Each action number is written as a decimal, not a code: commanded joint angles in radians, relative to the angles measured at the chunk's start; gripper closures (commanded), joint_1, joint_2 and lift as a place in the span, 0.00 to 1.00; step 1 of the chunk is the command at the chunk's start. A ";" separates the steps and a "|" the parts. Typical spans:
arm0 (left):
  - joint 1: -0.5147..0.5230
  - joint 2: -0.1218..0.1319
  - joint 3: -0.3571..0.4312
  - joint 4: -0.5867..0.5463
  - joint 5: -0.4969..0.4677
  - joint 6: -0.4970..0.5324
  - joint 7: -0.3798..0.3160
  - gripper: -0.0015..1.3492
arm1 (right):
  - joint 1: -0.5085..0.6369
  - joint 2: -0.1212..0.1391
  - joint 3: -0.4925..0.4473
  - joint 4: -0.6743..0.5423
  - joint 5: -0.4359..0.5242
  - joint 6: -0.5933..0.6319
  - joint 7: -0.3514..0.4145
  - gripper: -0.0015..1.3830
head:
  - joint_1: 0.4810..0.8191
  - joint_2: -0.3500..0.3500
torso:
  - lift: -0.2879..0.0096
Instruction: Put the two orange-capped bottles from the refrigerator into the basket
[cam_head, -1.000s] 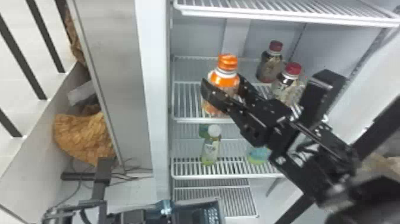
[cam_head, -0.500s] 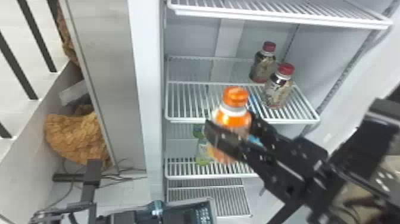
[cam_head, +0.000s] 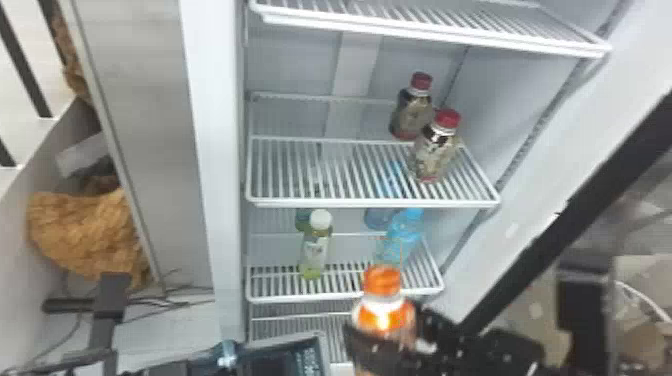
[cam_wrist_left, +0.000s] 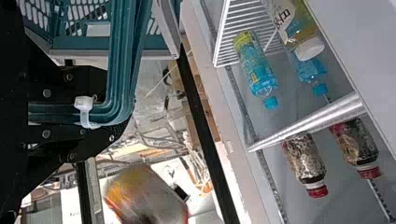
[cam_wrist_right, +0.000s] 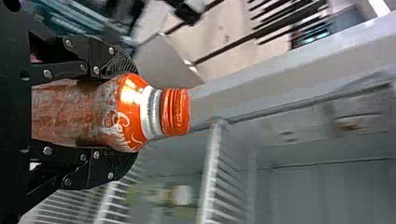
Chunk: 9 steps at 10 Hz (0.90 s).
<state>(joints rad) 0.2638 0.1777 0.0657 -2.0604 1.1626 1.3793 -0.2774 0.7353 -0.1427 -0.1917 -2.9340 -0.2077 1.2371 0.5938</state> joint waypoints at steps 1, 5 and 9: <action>0.001 0.000 0.000 0.000 -0.002 0.000 0.000 0.89 | 0.013 -0.009 0.002 -0.005 0.008 0.105 0.031 0.69 | 0.63 0.13 | 0.83; 0.001 0.000 0.002 0.000 -0.004 0.000 0.000 0.89 | -0.031 -0.049 0.064 -0.005 0.008 0.272 0.126 0.69 | 0.63 0.13 | 0.83; -0.014 -0.001 -0.012 0.000 -0.002 0.000 -0.006 0.89 | -0.151 -0.063 0.124 0.204 0.008 0.289 0.190 0.69 | 0.63 0.21 | 0.83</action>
<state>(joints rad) 0.2517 0.1764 0.0566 -2.0604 1.1603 1.3793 -0.2838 0.6001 -0.2042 -0.0713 -2.7662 -0.2000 1.5245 0.7830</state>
